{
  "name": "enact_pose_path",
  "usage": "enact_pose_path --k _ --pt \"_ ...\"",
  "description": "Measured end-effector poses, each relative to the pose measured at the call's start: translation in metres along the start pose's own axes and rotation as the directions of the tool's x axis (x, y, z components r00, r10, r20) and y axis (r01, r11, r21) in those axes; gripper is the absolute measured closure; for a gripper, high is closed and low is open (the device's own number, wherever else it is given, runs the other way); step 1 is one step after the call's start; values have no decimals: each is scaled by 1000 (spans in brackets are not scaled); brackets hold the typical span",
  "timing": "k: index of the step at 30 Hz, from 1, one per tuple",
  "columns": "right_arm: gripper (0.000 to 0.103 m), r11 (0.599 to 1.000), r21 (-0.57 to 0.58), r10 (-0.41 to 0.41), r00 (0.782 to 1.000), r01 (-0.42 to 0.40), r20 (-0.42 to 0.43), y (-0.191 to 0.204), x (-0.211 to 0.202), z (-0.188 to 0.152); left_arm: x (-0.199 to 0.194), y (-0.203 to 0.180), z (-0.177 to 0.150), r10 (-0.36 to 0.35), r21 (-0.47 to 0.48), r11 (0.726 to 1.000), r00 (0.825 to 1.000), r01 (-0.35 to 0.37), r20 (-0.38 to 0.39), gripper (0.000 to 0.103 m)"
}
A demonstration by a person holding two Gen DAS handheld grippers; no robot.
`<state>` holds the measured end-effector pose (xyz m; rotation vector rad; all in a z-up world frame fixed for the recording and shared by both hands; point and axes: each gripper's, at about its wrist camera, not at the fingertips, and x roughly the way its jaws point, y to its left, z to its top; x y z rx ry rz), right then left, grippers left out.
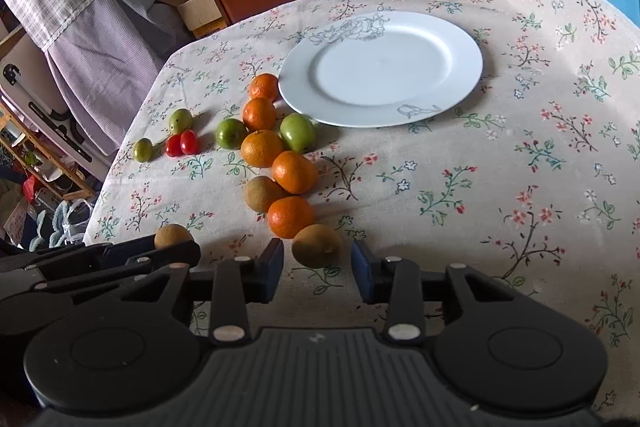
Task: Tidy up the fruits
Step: 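Carry both held brown kiwis over the white plate with both grippers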
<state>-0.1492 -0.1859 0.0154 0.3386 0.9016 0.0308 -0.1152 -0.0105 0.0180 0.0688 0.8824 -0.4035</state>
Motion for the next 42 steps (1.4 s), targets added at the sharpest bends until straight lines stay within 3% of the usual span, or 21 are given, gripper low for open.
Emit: enact_pose_path --k 3,11,19,28,42 --pt "75 999 -27 -17 1000 17 4 3 3 -2 2 0 1 -2 -6 1000 1000 2 -6 76" --pt "75 996 -81 -18 998 22 59 12 -11 0 -2 4 10 -5 -36 999 1000 5 13 76" --pt "75 998 -24 54 987 -51 152 9 -37 19 -11 10 39 -50 -53 997 997 53 54 76" --pt "75 998 -40 63 985 -57 160 8 -37 40 -5 -7 62 -122 29 992 991 121 51 76" --pt "75 995 100 18 994 -29 107 -30 -6 81 27 -24 110 -182 114 977 983 180 8 76"
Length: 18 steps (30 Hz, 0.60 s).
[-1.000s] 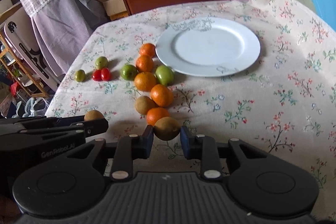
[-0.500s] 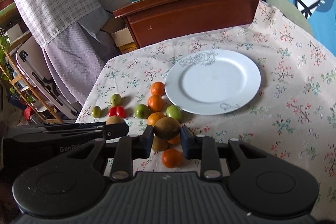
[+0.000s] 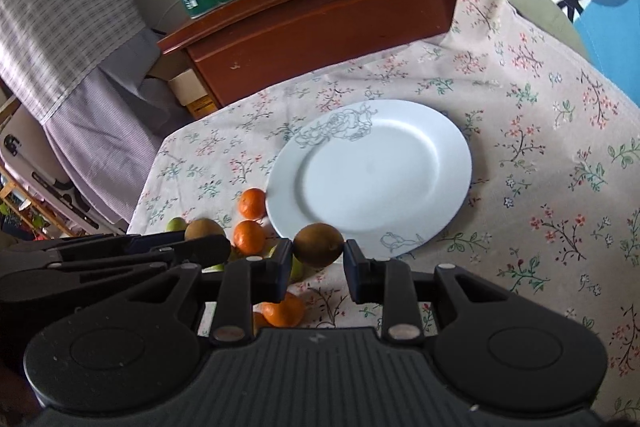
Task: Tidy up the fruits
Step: 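Carry both held brown kiwis over the white plate with both grippers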
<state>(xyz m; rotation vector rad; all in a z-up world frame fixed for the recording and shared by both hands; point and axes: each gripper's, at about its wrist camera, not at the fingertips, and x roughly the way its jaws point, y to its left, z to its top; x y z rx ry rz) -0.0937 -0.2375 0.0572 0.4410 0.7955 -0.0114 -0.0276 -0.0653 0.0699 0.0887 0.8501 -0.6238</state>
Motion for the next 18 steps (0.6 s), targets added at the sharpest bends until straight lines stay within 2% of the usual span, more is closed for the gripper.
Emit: enact_pose_path --k 10,18 --pt "75 998 47 -30 998 32 -52 -19 31 12 48 -3 20 -25 61 998 999 27 -42 76" --pt "75 994 76 -68 996 72 -59 -29 47 19 75 0 27 -35 54 998 996 40 -82 76"
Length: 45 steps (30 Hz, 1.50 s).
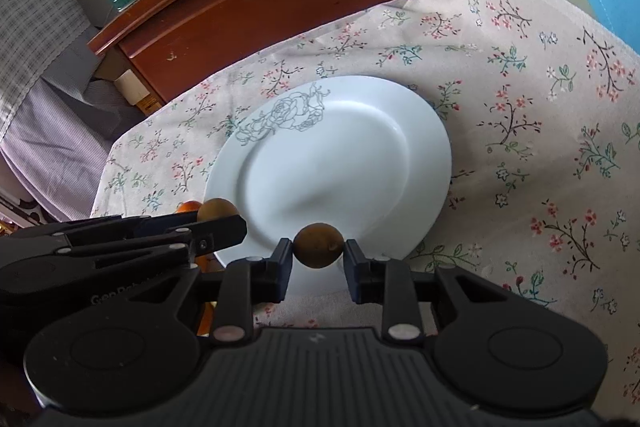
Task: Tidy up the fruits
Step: 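Open both grippers to drop the brown kiwis onto the plate, then grasp a green jujube with the left gripper while the right grasps a tangerine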
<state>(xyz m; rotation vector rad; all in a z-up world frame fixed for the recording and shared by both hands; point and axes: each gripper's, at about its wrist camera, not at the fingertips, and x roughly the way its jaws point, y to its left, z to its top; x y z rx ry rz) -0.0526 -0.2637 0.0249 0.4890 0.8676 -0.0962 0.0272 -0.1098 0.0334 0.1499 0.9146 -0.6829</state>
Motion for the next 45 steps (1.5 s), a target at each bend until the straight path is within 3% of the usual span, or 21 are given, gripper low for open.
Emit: enact_pose_path --k 7,11,14,20,29,45 --pt "72 1000 21 -17 1000 17 25 -3 5 4 5 3 5 11 -12 1000 1000 -11 10 73" --pt "72 1000 24 -16 999 14 44 -2 0 6 -2 1 8 63 -5 998 997 -63 33 53" --pt "70 1000 28 -8 999 6 51 -3 -3 6 -11 7 9 60 -33 998 996 -58 60 43" --pt "69 1000 3 5 998 -5 55 3 -9 2 -27 16 9 87 -62 995 994 -82 74 35" --pt "66 1000 -5 20 999 -19 35 5 -16 -9 -39 41 -1 132 -105 986 990 -127 42 33" --pt "65 996 -80 49 999 -49 1 22 -27 -29 -66 102 -29 250 -199 948 968 -246 -7 33"
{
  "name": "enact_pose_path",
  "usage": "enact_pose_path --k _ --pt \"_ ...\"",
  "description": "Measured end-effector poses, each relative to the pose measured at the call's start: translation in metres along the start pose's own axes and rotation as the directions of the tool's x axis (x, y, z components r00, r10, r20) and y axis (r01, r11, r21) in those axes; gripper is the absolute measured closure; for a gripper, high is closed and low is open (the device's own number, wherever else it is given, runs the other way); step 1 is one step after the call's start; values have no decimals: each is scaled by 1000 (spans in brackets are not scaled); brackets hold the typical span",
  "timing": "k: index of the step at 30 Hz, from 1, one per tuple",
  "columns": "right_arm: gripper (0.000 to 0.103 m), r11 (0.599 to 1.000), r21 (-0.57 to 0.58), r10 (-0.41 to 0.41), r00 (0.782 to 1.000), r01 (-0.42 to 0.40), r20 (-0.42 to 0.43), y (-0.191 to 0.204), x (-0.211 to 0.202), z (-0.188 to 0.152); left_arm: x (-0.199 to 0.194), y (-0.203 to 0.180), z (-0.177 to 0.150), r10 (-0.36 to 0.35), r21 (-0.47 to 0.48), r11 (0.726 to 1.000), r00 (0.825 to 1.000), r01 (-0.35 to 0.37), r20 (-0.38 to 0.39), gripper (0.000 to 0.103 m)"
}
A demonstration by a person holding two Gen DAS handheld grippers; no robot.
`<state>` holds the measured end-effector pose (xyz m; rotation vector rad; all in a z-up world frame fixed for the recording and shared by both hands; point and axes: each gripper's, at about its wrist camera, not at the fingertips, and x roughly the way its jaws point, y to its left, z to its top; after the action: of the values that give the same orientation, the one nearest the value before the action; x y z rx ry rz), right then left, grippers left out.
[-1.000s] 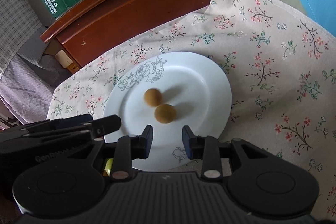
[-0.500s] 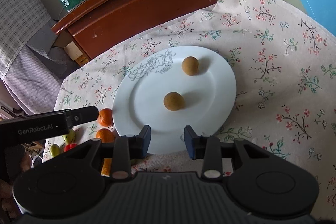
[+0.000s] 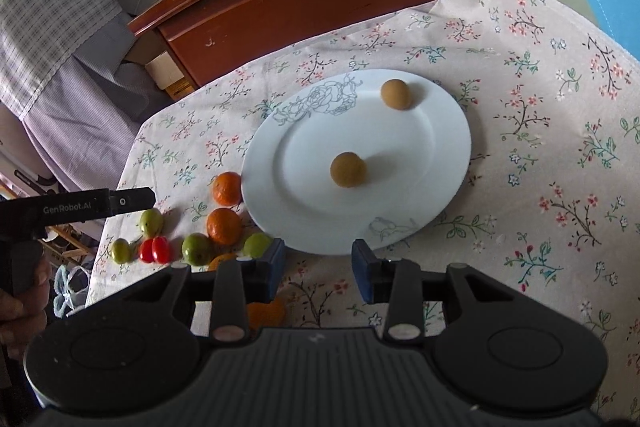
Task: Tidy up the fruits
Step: 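Grasp a green jujube with the left gripper while the right grasps a tangerine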
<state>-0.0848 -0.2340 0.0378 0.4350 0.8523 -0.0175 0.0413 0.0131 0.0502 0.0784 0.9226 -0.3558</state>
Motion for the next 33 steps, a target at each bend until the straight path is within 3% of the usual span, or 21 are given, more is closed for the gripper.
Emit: enact_pose_path --k 15,24,33 --pt "64 999 -38 35 999 -36 -41 12 -6 -24 2 49 -26 109 -62 992 993 -112 -49 36" --pt "63 996 -56 65 993 -71 -99 14 -8 -44 8 45 -34 97 -21 995 993 -99 -64 39" --pt "62 989 -125 58 991 -74 -124 25 1 -52 17 39 -39 108 33 994 992 -106 -67 51"
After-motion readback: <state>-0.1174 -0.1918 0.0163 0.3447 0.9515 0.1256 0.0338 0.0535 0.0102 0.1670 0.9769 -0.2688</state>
